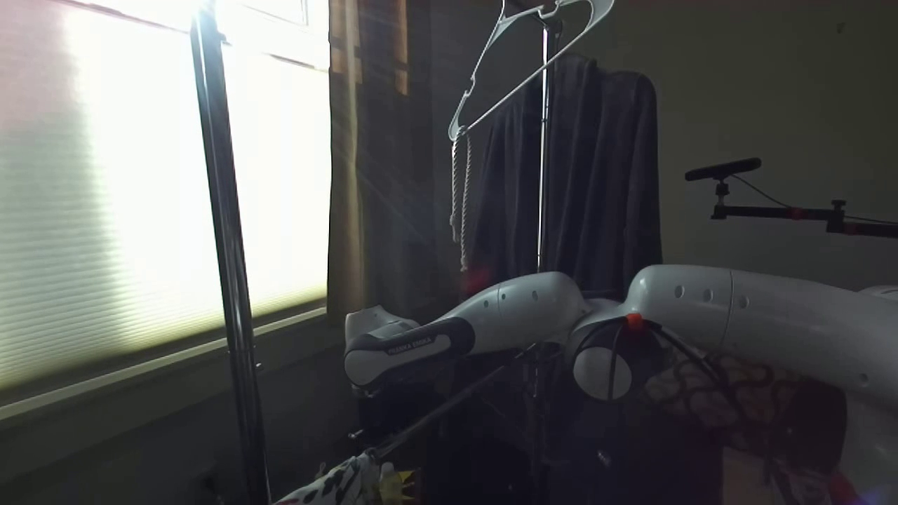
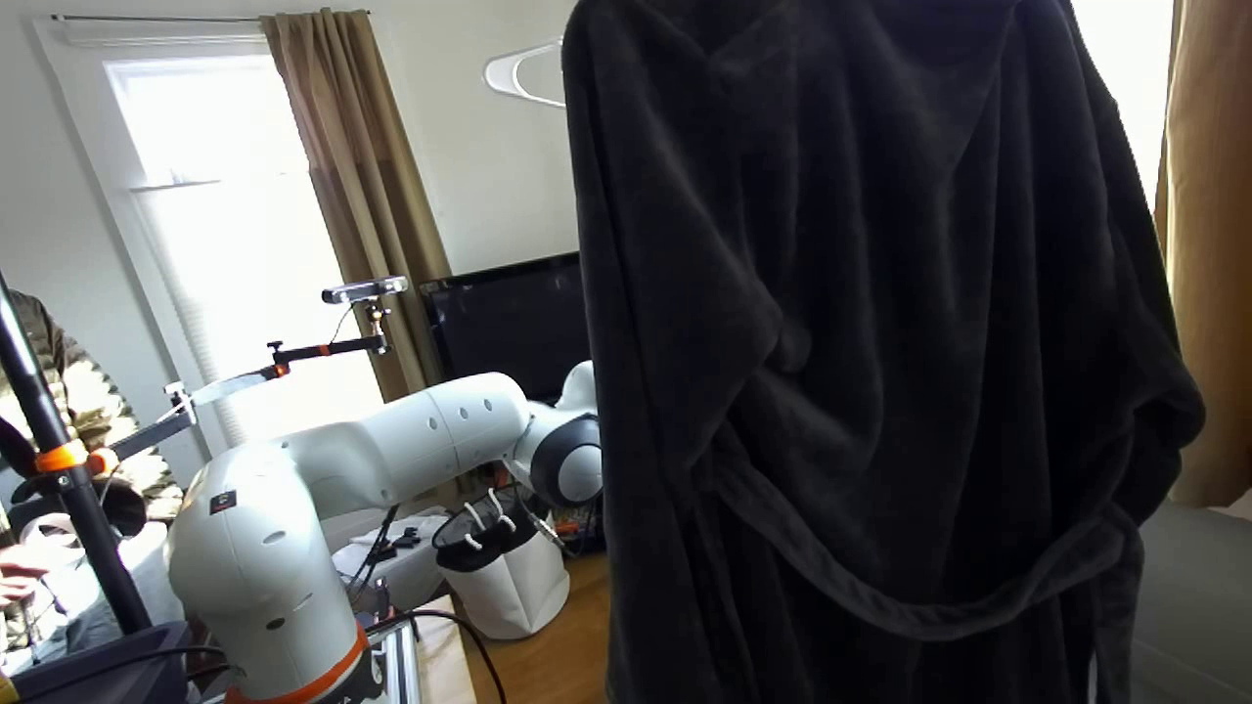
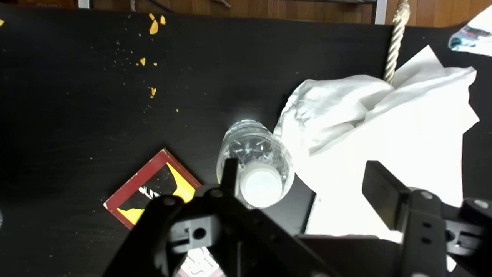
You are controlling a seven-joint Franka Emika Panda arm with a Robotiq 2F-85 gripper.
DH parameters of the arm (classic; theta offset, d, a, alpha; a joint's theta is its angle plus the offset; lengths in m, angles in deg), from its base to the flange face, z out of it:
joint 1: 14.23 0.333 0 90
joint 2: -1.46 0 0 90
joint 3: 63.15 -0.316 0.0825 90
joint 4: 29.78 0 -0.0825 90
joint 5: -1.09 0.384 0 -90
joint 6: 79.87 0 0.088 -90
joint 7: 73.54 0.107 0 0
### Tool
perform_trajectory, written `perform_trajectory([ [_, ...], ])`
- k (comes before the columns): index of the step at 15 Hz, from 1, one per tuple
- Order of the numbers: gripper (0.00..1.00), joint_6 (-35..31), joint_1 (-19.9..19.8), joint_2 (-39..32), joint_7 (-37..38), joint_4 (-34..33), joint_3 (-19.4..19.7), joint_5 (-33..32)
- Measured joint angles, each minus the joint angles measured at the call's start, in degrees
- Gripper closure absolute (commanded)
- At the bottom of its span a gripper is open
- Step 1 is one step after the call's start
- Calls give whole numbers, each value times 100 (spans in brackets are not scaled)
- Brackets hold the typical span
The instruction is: Put the water bottle inside the pocket of the robe
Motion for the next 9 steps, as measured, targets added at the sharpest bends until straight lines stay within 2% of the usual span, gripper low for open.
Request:
perform_trajectory([
  [1, 42, -88, 6, 0, 0, 22, 2, -2],
  [2, 35, -156, 11, 0, 11, 45, 13, -6],
  [4, 28, -256, 15, 0, 34, 98, 51, -18],
  [5, 19, -329, 15, 0, 50, 131, 79, -21],
  [6, 21, -419, 15, -1, 69, 167, 108, -25],
  [7, 17, -478, 15, -1, 89, 197, 132, -28],
  [9, 28, -585, 15, -1, 157, 229, 180, -32],
])
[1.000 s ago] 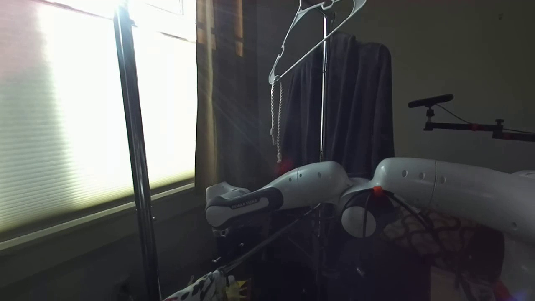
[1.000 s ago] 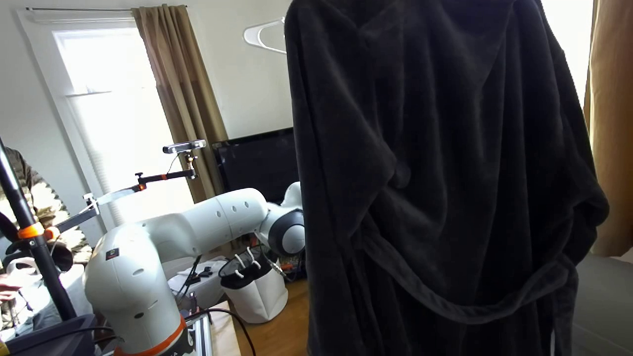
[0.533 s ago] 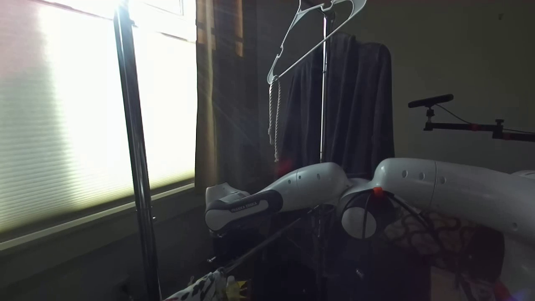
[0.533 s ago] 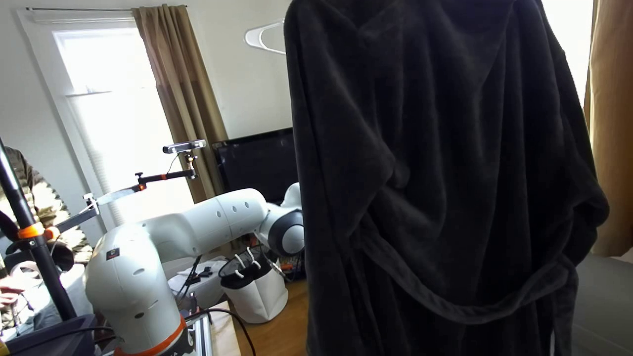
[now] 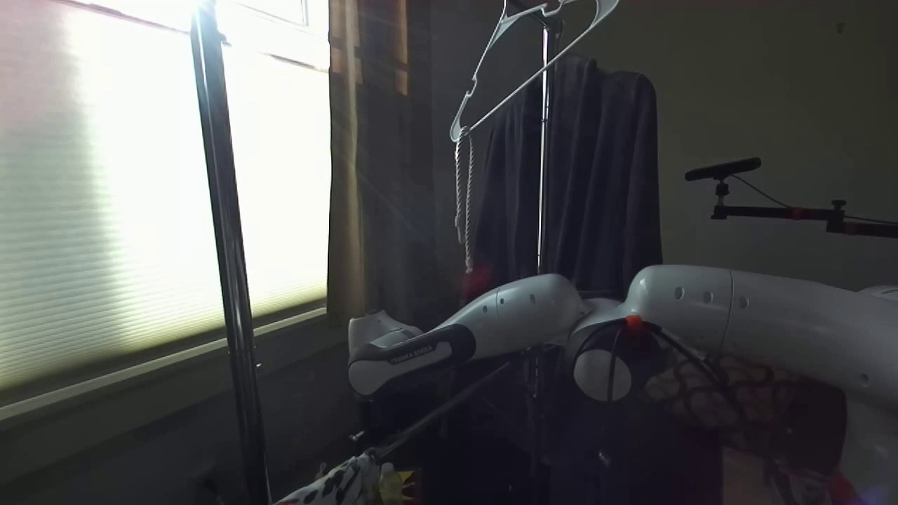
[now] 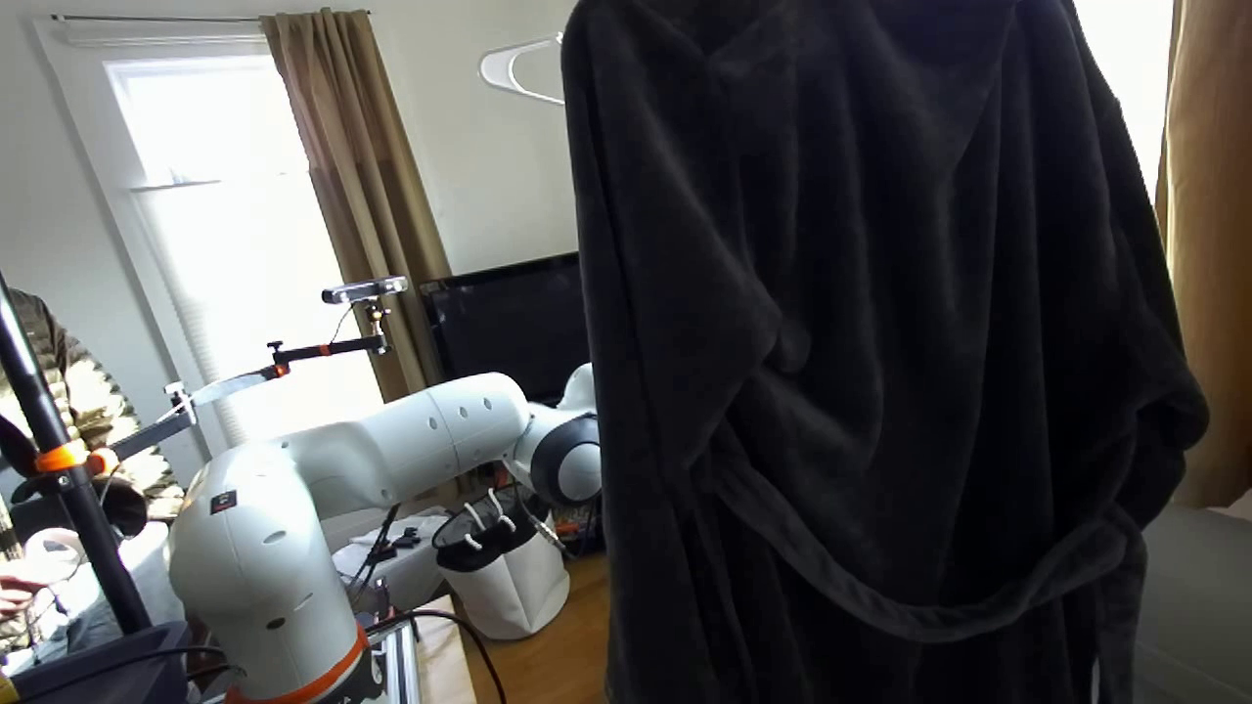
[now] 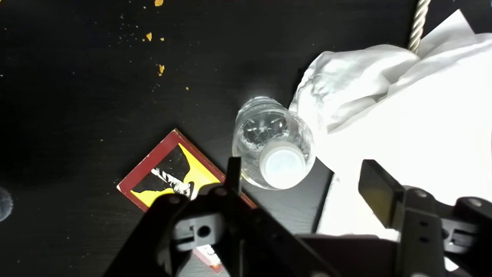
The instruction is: Put the water bottle inside the pocket of the robe
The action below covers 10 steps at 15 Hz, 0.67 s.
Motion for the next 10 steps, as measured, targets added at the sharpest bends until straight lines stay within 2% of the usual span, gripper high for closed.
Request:
perform_trajectory([
  [2, 46, -40, 0, 0, 48, 19, 32, 0],
  [4, 57, -61, 2, 0, 120, 60, 67, -24],
  [6, 65, -92, 2, 0, 175, 109, 97, -35],
  [7, 60, -94, 2, 0, 209, 124, 108, -37],
  [10, 68, -94, 4, 0, 278, 142, 122, -39],
])
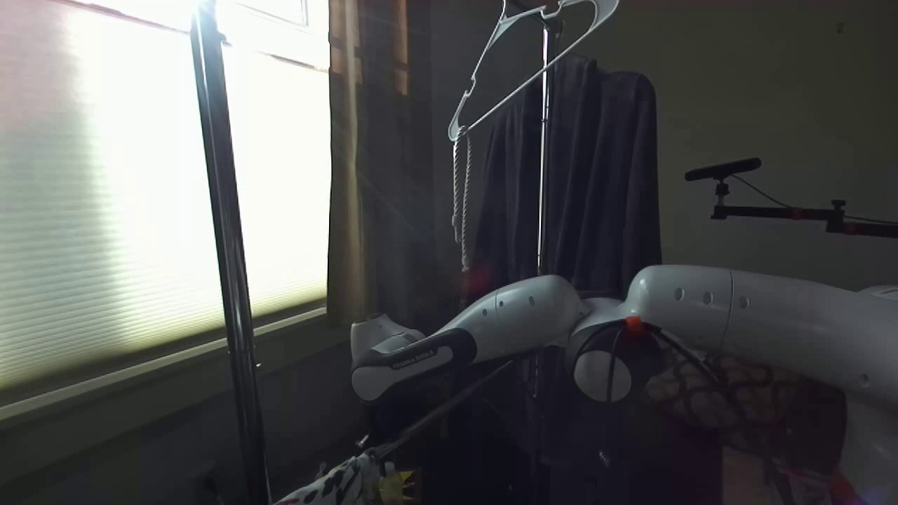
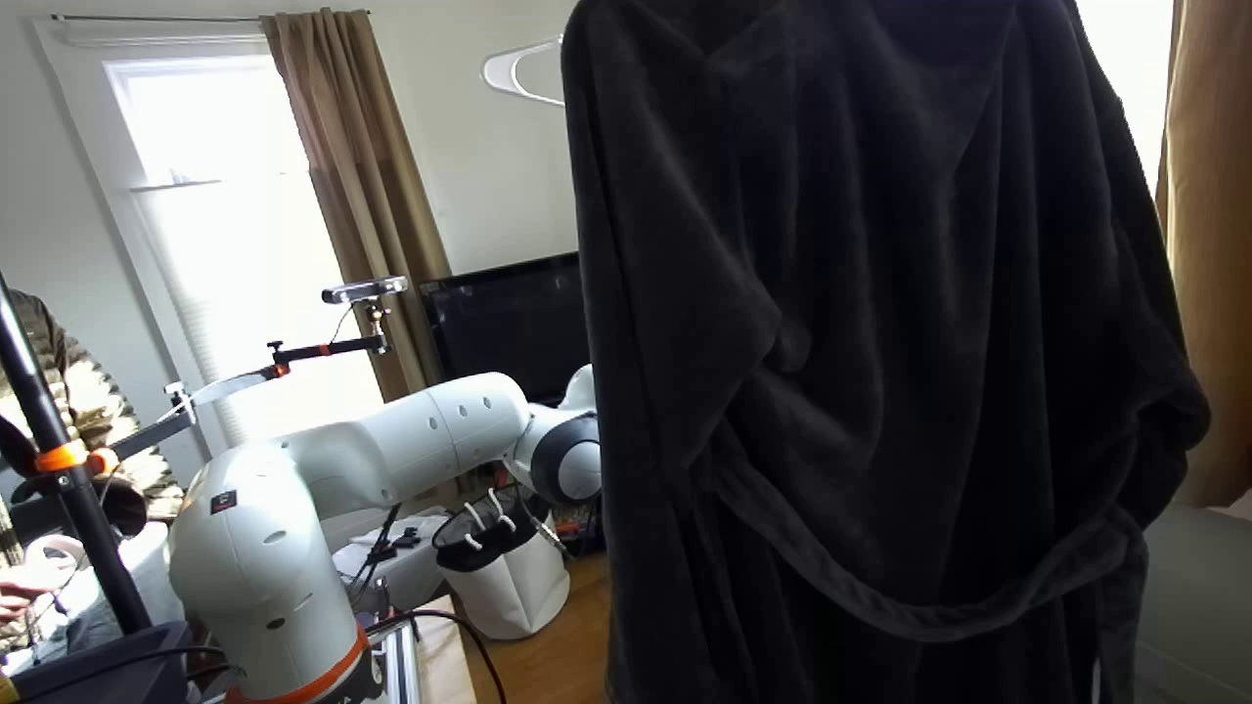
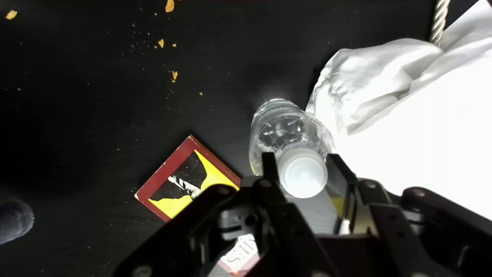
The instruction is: Put the water bottle inside the pocket of the robe
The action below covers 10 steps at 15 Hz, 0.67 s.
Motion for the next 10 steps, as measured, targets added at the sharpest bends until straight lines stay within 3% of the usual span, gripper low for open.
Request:
perform_trajectory([
  [2, 63, 0, 4, 0, 41, 2, 4, 0],
  [4, 89, 0, 6, 0, 55, 4, 6, 0],
  [6, 94, 0, 6, 0, 57, 20, 8, 0],
  [10, 92, -2, 11, 5, 61, 20, 9, 0],
])
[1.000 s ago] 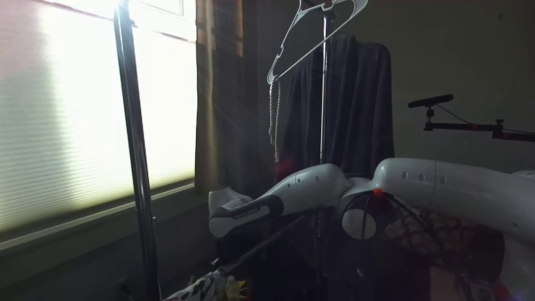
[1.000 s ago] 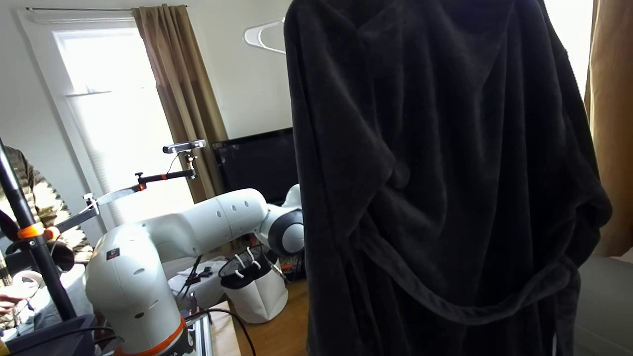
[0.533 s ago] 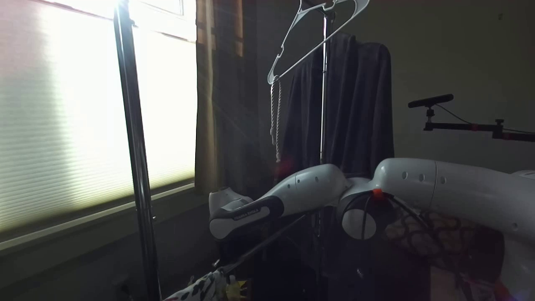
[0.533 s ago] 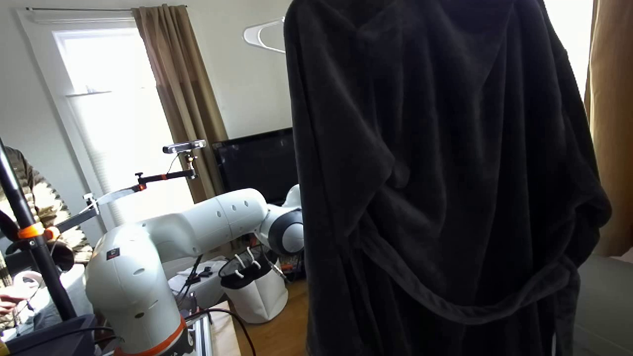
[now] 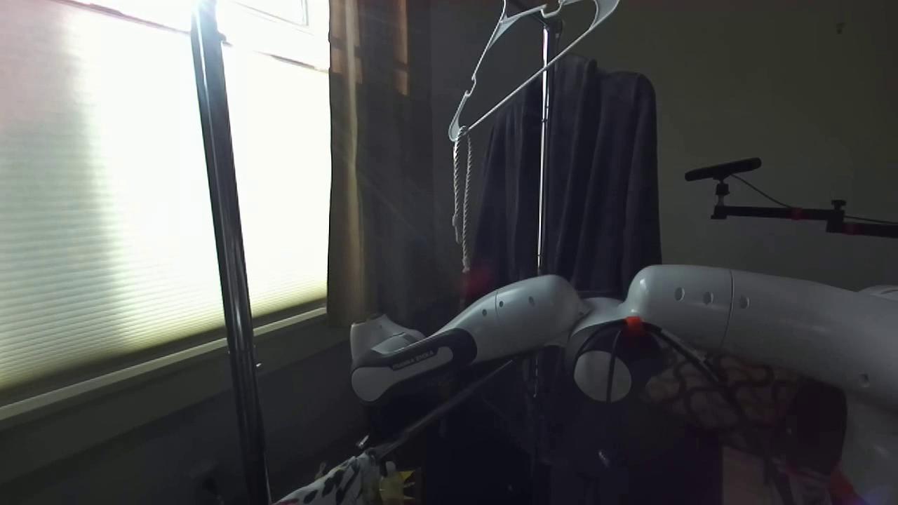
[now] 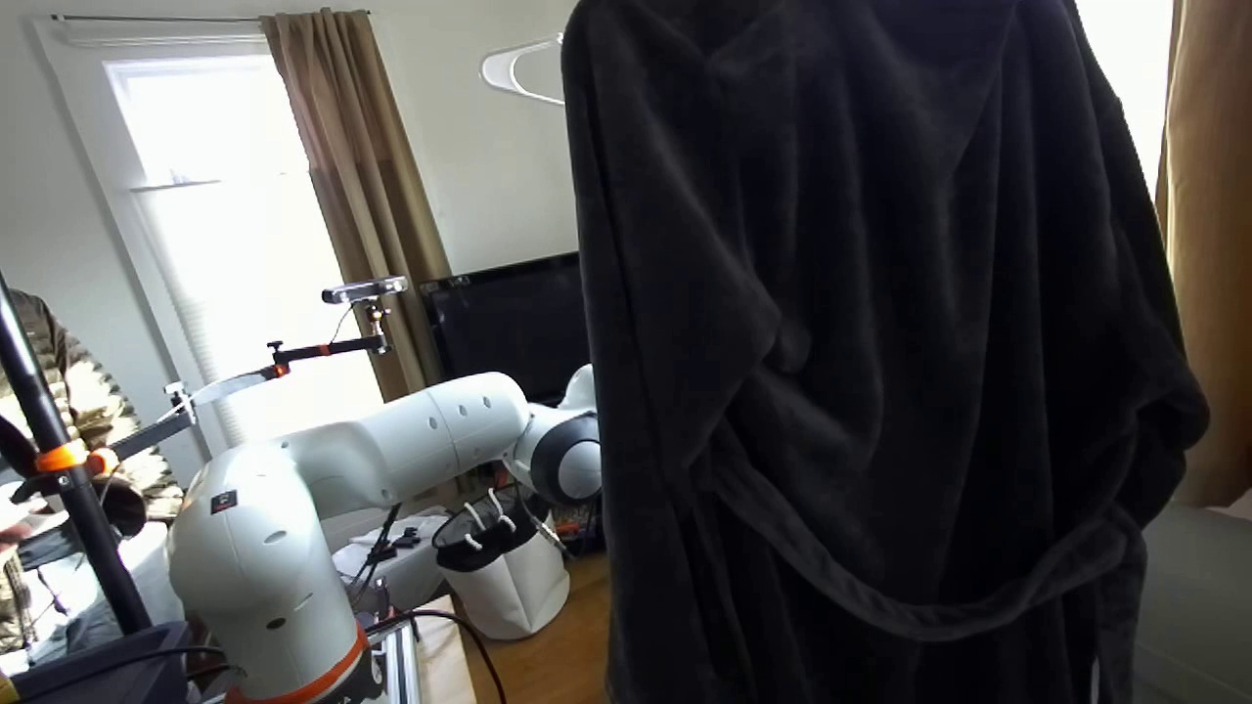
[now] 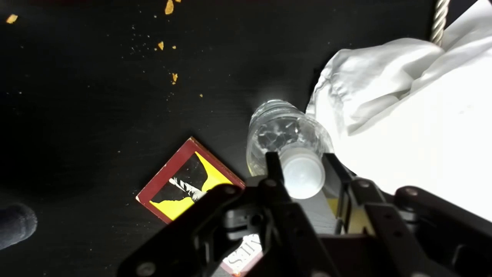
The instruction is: Put the water bottle inside the pocket of the robe
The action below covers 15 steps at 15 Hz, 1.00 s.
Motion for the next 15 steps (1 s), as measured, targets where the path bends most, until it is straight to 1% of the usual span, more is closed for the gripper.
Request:
perform_trajectory([
  [3, 92, -13, 52, 23, -41, -182, -16, 0],
  [7, 92, 116, 242, 125, -239, -881, -21, -16],
  [9, 92, 290, 346, 364, -381, -924, -18, -56],
  [13, 92, 794, 568, 866, -559, -964, 28, -332],
  [15, 92, 845, 690, 1067, -527, -980, 95, -473],
])
